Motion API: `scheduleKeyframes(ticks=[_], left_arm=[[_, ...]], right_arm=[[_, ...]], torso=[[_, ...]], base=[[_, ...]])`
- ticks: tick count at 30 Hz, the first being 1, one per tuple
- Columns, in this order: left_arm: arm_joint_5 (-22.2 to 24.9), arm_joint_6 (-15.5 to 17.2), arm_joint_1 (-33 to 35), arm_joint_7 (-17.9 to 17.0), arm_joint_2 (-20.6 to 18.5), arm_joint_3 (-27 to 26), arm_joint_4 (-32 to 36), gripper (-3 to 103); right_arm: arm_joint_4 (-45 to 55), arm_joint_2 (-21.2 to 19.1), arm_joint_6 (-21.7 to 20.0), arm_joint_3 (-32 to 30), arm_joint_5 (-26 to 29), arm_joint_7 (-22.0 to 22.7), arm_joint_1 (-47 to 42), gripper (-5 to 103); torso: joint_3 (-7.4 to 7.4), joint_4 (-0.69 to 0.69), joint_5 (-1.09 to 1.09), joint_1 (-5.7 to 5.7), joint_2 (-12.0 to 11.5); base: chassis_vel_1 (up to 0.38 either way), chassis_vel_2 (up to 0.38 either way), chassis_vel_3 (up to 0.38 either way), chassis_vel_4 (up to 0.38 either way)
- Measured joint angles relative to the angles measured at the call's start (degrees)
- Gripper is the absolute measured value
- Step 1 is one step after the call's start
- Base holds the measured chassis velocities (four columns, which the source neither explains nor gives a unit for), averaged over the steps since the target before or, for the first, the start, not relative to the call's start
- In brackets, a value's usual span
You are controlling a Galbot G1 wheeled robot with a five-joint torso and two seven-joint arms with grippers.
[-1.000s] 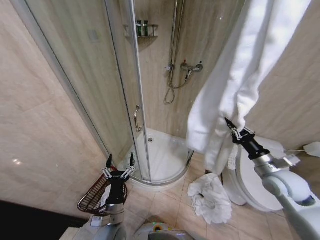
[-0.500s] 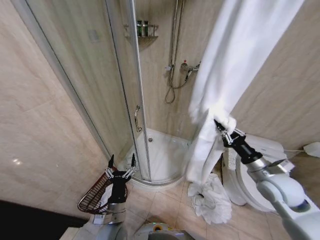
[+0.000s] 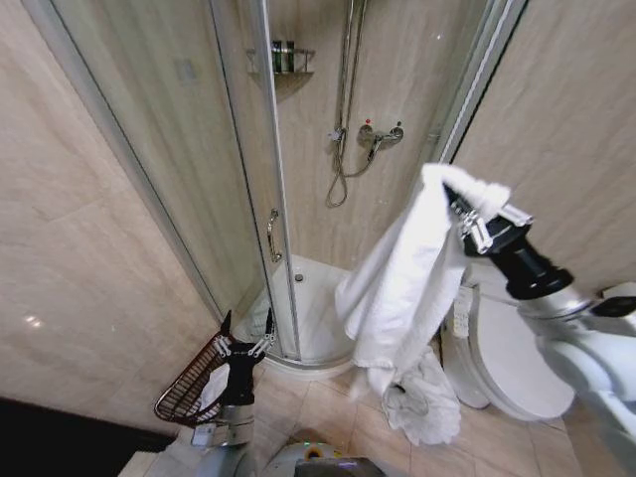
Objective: Discard the used towel into the hamper.
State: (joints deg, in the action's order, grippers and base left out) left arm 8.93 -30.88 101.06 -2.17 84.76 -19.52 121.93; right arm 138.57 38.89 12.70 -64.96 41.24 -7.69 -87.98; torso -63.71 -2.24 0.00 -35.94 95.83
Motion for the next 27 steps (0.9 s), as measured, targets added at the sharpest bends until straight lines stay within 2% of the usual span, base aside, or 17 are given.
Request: scheduleKeyframes(ticks=[12, 27], left_arm=[[0.56, -0.34, -0.35, 0.0, 0.02, 0.17, -0.03, 100], [0.93, -0.93, -0.76, -0.01, 0.08, -0.08, 0.73, 100]], right_arm=[[0.66, -1.14, 0.1, -5.93, 1.78, -0.5, -0.76, 5], [1.21, -1.59, -0.48, -6.76, 3.02, 0.41, -0.52, 5]], torso=[[0.0, 0.0, 0.0, 0.0, 0.0], [0.0, 0.0, 0.0, 0.0, 0.0]], base=[[0.0, 0.0, 0.0, 0.0], [0.0, 0.0, 0.0, 0.0]])
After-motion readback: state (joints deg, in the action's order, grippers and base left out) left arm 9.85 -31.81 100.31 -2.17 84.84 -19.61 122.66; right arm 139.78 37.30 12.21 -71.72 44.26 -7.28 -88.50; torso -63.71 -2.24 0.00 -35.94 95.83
